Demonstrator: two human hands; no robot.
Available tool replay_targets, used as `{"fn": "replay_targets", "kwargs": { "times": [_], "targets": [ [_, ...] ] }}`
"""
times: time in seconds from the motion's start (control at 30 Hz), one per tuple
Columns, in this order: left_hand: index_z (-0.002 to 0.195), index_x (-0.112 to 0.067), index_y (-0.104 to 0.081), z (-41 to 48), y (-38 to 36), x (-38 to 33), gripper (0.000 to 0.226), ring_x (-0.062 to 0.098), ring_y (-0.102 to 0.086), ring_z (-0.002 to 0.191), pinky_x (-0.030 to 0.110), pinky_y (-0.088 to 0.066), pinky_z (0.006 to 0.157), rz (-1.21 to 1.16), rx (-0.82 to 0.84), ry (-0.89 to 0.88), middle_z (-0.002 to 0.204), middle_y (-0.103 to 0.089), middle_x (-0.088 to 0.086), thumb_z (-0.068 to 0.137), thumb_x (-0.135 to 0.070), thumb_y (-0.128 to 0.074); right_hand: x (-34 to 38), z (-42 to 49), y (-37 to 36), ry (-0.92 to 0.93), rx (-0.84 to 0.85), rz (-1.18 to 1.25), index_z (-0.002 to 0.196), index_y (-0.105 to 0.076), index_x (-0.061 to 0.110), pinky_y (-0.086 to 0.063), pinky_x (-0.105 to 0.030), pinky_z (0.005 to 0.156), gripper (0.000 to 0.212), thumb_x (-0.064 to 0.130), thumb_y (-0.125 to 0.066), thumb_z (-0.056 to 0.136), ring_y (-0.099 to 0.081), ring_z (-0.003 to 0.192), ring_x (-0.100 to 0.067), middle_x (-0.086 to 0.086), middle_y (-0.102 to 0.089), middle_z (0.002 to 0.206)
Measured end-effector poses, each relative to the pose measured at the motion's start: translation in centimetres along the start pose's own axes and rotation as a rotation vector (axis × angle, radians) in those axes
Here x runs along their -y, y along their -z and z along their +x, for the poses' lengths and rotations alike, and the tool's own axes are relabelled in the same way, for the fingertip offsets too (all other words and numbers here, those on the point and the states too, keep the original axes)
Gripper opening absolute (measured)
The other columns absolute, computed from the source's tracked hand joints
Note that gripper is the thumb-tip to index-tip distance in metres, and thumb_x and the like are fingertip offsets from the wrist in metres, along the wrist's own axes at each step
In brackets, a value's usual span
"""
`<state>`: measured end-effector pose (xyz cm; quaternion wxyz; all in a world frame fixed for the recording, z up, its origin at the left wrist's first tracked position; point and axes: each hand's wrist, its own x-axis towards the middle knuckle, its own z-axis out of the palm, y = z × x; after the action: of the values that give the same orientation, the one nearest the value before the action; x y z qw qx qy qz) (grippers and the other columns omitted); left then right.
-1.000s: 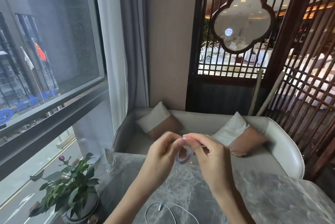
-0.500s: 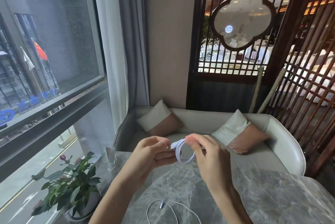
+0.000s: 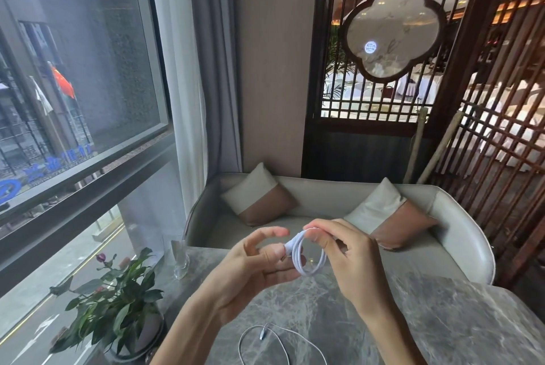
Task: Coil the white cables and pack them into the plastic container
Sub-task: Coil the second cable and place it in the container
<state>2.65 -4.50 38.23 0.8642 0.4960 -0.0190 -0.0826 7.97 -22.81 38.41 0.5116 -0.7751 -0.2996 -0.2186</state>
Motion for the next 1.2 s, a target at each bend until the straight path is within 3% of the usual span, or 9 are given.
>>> {"fn": "replay_targets", "kwargs": {
  "times": [0.27, 0.4, 0.53, 0.7, 0.87, 0.93, 1.03, 1.13, 1.2],
  "targets": [
    [0.107, 0.009, -0.068, 0.1, 1.0, -2.1, 0.026, 0.037, -0.070, 0.104, 0.042, -0.058, 0.088, 0.138, -0.081, -0.015, 0.112, -0.070, 0.029, 0.089, -0.010, -0.063, -0.1, -0.3, 0.1, 0.093, 0.021, -0.186, 0.088, -0.074, 0.024, -0.050, -0.030, 0.063, 0.016, 0.031, -0.061, 0.094, -0.063, 0.073, -0.010, 0.013, -0.067, 0.081],
    [0.092, 0.004, -0.074, -0.3, 0.6, -1.3, 0.023, 0.026, -0.071, 0.086, 0.032, -0.060, 0.084, 0.201, -0.091, -0.071, 0.094, -0.074, 0.021, 0.071, -0.005, -0.077, 0.0, -0.4, -0.1, 0.153, -0.029, -0.304, 0.088, -0.074, 0.022, -0.050, -0.029, 0.065, 0.017, 0.031, -0.060, 0.090, -0.062, 0.075, -0.012, 0.011, -0.068, 0.082],
    [0.089, -0.002, -0.061, -0.6, -0.1, 0.0, 0.028, 0.020, -0.063, 0.075, 0.026, -0.054, 0.074, 0.207, -0.043, -0.145, 0.084, -0.064, 0.014, 0.069, 0.006, -0.078, 0.2, -0.7, -0.5, 0.088, 0.000, -0.123, 0.086, -0.073, 0.029, -0.047, -0.021, 0.061, 0.017, 0.038, -0.060, 0.091, -0.062, 0.072, -0.007, 0.015, -0.067, 0.081],
    [0.118, -0.001, -0.050, -0.9, -0.6, 0.7, 0.058, 0.027, -0.054, 0.089, 0.040, -0.041, 0.084, 0.241, 0.023, -0.122, 0.098, -0.058, 0.018, 0.070, -0.013, -0.080, 0.4, -1.6, -1.3, 0.038, 0.073, 0.022, 0.085, -0.071, 0.032, -0.045, -0.014, 0.063, 0.016, 0.039, -0.058, 0.093, -0.067, 0.076, -0.007, 0.014, -0.068, 0.083],
    [0.111, -0.011, -0.053, -0.6, -0.6, 1.1, 0.054, 0.026, -0.064, 0.073, 0.032, -0.052, 0.071, 0.399, 0.005, -0.134, 0.082, -0.068, 0.012, 0.068, -0.011, -0.085, 0.0, -2.1, -1.5, -0.039, 0.085, 0.042, 0.085, -0.072, 0.032, -0.044, -0.013, 0.063, 0.011, 0.029, -0.063, 0.090, -0.067, 0.074, -0.007, 0.014, -0.068, 0.081],
    [0.105, -0.016, -0.057, -0.3, -0.9, 1.3, 0.050, 0.023, -0.065, 0.065, 0.028, -0.053, 0.062, 0.521, -0.054, -0.157, 0.074, -0.067, 0.004, 0.066, -0.003, -0.085, -0.3, -2.1, -1.4, -0.077, 0.084, 0.041, 0.087, -0.072, 0.031, -0.045, -0.012, 0.066, 0.012, 0.023, -0.064, 0.089, -0.068, 0.078, -0.007, 0.016, -0.070, 0.084],
    [0.095, -0.022, -0.061, 0.0, -1.1, 1.8, 0.036, 0.022, -0.070, 0.061, 0.033, -0.056, 0.056, 0.831, -0.175, -0.254, 0.076, -0.067, -0.001, 0.068, -0.012, -0.083, -0.7, -2.2, -1.5, -0.115, 0.118, -0.014, 0.087, -0.070, 0.029, -0.046, -0.014, 0.069, 0.013, 0.018, -0.065, 0.091, -0.067, 0.084, -0.005, 0.016, -0.069, 0.087],
    [0.090, -0.022, -0.063, 0.3, -1.0, 2.5, 0.013, 0.019, -0.071, 0.061, 0.041, -0.058, 0.061, 1.138, -0.225, -0.321, 0.075, -0.068, 0.001, 0.078, -0.021, -0.068, -0.7, -2.5, -1.8, -0.143, 0.155, 0.001, 0.088, -0.068, 0.029, -0.044, -0.010, 0.070, 0.013, 0.018, -0.064, 0.093, -0.067, 0.086, -0.001, 0.016, -0.069, 0.089],
    [0.081, -0.015, -0.062, 0.5, -1.1, 3.0, 0.006, 0.021, -0.070, 0.057, 0.045, -0.057, 0.057, 1.186, -0.265, -0.325, 0.066, -0.068, 0.007, 0.081, -0.016, -0.055, -0.7, -2.7, -2.2, -0.156, 0.162, 0.037, 0.090, -0.067, 0.030, -0.044, -0.008, 0.069, 0.011, 0.019, -0.064, 0.093, -0.067, 0.085, -0.002, 0.016, -0.071, 0.090]
  ]
}}
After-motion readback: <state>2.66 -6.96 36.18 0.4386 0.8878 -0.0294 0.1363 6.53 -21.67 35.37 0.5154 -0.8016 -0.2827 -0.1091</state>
